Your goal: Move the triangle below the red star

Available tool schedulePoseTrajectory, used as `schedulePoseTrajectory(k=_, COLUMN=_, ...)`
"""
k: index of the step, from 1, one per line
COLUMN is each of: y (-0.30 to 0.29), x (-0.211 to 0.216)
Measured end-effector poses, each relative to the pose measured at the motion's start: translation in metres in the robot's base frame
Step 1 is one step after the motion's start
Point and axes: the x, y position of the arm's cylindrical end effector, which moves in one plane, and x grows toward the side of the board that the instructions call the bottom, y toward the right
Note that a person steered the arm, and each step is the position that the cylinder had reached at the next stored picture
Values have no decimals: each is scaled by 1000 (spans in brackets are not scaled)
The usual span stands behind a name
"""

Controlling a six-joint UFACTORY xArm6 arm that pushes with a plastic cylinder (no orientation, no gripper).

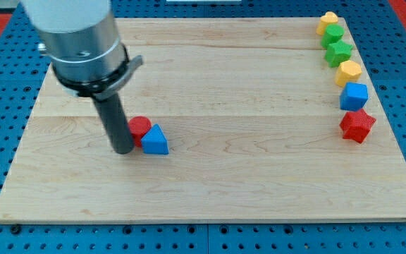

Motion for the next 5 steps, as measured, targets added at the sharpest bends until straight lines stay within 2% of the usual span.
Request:
schedulePoseTrajectory(k=1, y=42, x=-6)
schedulePoseTrajectory(k=3, y=63, x=-28)
schedulePoseTrajectory(k=5, y=124, x=-27)
